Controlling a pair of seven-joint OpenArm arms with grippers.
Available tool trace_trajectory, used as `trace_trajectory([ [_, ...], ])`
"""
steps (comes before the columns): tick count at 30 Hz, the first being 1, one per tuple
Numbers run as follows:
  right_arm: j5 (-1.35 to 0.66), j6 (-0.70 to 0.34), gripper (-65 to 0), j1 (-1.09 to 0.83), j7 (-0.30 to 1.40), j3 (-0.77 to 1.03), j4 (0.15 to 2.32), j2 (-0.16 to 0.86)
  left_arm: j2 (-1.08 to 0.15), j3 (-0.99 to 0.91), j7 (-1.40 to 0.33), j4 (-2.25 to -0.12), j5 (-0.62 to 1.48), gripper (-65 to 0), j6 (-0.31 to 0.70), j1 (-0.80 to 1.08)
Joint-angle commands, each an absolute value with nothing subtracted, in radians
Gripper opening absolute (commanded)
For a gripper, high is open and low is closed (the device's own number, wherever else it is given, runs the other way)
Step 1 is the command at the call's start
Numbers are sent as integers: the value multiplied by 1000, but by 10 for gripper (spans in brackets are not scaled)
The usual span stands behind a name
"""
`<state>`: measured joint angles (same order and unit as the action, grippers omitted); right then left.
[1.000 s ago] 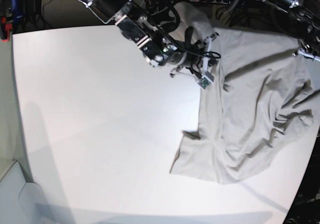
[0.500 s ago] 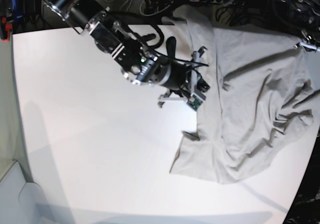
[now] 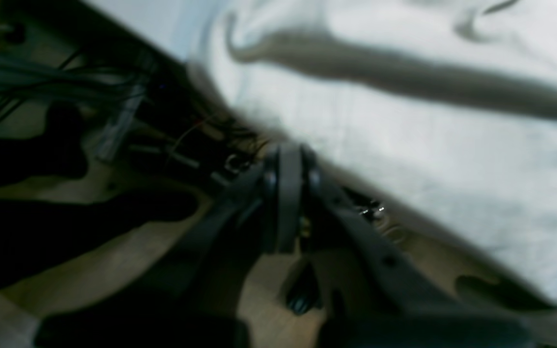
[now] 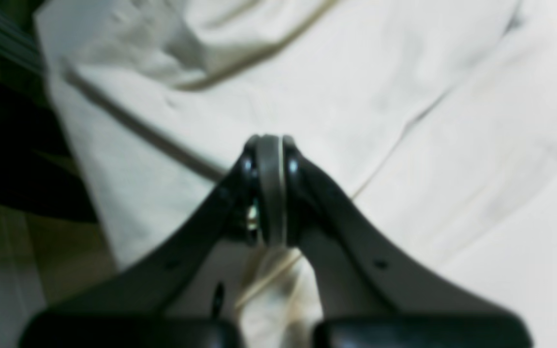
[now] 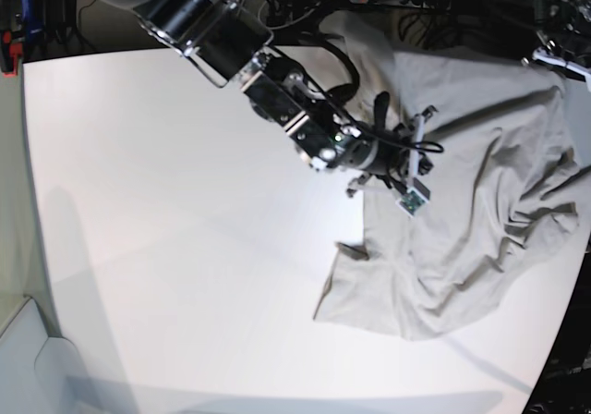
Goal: Layout the t-shirt on the table in an organized manner, then fold the t-shirt properly
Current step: 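Drag the held shirt edge with the right gripper away from the left gripper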
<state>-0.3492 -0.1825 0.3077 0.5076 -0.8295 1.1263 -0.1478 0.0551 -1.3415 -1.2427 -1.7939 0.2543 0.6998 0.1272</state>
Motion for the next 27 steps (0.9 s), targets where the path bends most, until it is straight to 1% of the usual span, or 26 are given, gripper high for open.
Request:
trace_trajectory([
  [1,-351,-185,-647,326,458,-825,1109,-157,44,-1345,-1230,-1814,271,-649,698,130],
  [4,-349,-185,-647,340,395,-825,1010,-157,42,-1345,-1230,-1816,271,-649,698,140],
  [8,-349,-179,-650,377,377,-822,875,-157,42,-1343,-1230,-1819,271,-649,698,136],
  [10,-354,-176,-650,384,377,-816,854,-124,42,-1342,-1230,-1819,271,-649,698,134],
  [11,-354,-156,-650,384,380,-796,854,-108,42,-1342,-1230,-1817,271,-649,698,134],
  [13,-352,-77,-650,380,383,-727,854,-68,42,-1340,-1230,-1816,272,-649,698,133],
  [15,-352,-31,-650,369,383,-674,854,-28,44,-1340,-1230,-1817,272,-649,698,119],
  [20,-351,-30,-650,364,386,-545,849,67,45,-1339,-1231,-1813,272,-649,698,91],
  [25,-348,-30,-650,328,386,-407,854,139,67,-1310,-1296,-1819,272,-649,698,54],
  [27,-348,-28,-650,325,386,-360,848,166,74,-1271,-1308,-1819,272,-649,698,36],
])
